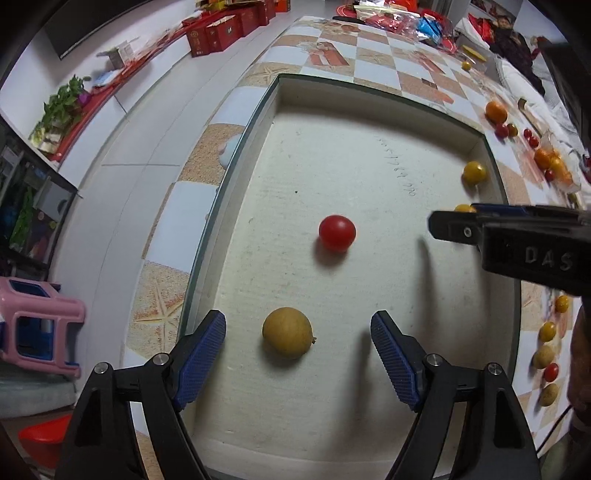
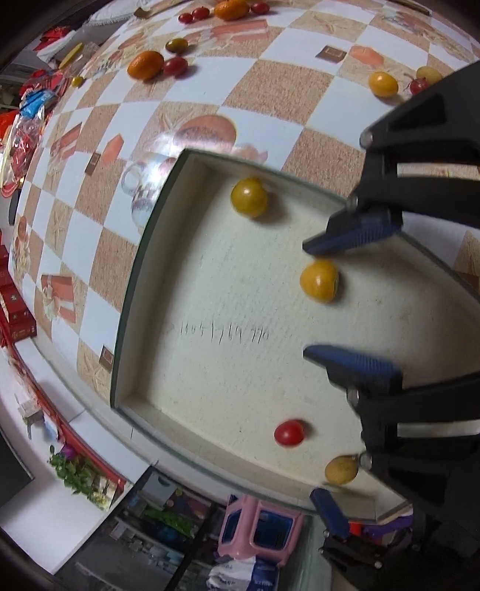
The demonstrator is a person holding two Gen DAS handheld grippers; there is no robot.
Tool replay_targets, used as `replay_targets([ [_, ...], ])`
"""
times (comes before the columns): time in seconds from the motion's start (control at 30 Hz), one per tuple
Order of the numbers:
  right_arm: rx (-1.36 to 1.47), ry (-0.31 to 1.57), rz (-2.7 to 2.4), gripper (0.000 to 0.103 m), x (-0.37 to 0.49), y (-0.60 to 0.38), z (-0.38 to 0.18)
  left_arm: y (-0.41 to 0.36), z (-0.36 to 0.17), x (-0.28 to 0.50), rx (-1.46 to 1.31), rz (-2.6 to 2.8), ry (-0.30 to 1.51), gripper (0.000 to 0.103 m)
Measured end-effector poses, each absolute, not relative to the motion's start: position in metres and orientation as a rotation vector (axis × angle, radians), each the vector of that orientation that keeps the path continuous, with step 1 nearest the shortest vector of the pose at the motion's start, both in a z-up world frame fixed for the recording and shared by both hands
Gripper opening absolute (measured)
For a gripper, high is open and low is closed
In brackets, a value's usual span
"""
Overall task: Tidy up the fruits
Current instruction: 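Return both tools to the table and grasp a yellow tomato with each tool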
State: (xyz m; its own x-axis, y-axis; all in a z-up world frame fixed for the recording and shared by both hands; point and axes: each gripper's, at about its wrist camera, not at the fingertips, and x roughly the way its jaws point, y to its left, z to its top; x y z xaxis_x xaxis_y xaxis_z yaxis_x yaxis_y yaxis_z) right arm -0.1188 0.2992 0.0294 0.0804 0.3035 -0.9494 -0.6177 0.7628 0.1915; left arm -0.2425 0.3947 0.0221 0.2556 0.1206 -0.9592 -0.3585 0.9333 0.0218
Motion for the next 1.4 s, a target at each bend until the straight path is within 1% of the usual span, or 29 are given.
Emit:
replay_targets([
  [0.07, -0.283, 1.322, 0.714, 0.069, -0.12, 0.301, 0.03, 0.391, 0.018, -0.242, -0.195, 0.33, 1.297, 0.082],
  [0.13, -0.254, 1.318, 0.733, 0.082, -0.121, 0.301, 0.036, 0.39, 0.018, -0.243, -0.201, 0.325, 1.302, 0.082],
  [0.23, -0.225, 1.289, 0.73, 0.085, -0.119, 0.296, 0.049, 0.387, 0.018, -0.241, -0.188, 0.316, 1.317, 0.082],
  [0.37, -0.187, 1.26, 0.704, 0.086, -0.113, 0.28, 0.063, 0.379, 0.024, -0.233, -0.154, 0.3, 1.319, 0.082],
  [0.57, -0.123, 1.252, 0.569, 0.086, -0.102, 0.223, 0.073, 0.359, 0.043, -0.216, -0.109, 0.248, 1.281, 0.082],
  [0.7, -0.091, 1.274, 0.468, 0.086, -0.103, 0.173, 0.071, 0.341, 0.056, -0.2, -0.091, 0.195, 1.253, 0.082],
  [0.97, -0.075, 1.333, 0.289, 0.087, -0.122, 0.084, 0.052, 0.295, 0.077, -0.167, -0.026, 0.069, 1.202, 0.082],
  [1.17, -0.06, 1.356, 0.241, 0.086, -0.135, 0.059, 0.037, 0.251, 0.075, -0.139, 0.011, -0.05, 1.211, 0.082],
  [1.4, -0.09, 1.321, 0.254, 0.085, -0.145, 0.058, 0.032, 0.217, 0.046, -0.107, -0.054, -0.115, 1.29, 0.082],
])
